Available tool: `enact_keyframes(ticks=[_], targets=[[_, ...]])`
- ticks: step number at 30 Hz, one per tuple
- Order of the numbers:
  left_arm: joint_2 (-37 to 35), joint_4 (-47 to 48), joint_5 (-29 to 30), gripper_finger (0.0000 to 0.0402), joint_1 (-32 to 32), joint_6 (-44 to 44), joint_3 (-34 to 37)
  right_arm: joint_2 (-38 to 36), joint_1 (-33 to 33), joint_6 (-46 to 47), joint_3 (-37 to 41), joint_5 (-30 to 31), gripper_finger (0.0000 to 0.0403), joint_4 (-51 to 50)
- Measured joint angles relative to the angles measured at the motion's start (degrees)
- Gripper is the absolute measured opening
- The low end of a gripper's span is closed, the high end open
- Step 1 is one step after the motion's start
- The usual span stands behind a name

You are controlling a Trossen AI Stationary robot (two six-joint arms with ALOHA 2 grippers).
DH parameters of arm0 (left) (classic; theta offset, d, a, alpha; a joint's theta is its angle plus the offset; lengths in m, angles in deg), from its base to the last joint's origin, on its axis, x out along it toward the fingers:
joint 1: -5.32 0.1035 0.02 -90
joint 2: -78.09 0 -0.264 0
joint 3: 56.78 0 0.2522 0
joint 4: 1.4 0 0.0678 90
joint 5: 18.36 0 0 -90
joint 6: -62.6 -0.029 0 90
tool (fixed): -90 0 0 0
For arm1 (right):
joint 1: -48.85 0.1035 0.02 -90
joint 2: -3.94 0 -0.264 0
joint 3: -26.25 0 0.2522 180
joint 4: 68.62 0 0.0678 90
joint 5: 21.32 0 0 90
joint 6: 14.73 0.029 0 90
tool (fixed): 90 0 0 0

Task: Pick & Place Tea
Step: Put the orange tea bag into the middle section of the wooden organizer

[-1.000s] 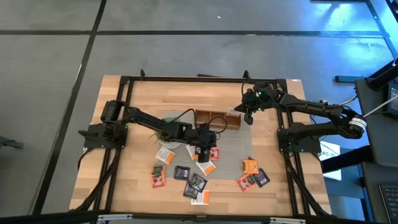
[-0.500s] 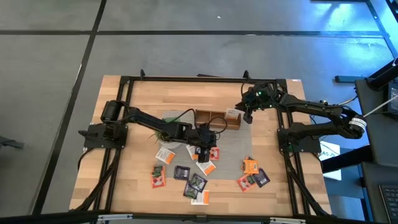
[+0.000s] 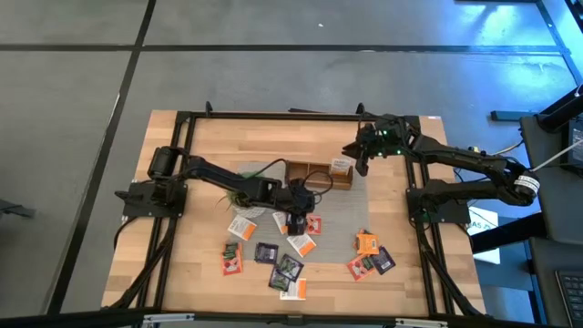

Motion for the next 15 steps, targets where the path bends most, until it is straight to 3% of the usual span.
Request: enact_keyframes(ticks=[4, 9, 15], targets=[[0.0, -0.5, 3.7, 0.0009, 1.0, -5.8, 0.0, 0.0, 0.0, 0.4, 0.0, 0.0, 0.008, 0.4], [0.0, -1.2, 11.5, 0.0006, 4.3, -6.7, 0.0, 0.0, 0.0, 1.5, 0.0, 0.0, 0.008, 0.4], [0.0, -3.1, 8.4, 0.001, 9.4, -1.3, 0.0, 0.0, 0.1, 4.5, 0.0, 0.0, 0.008, 0.4]])
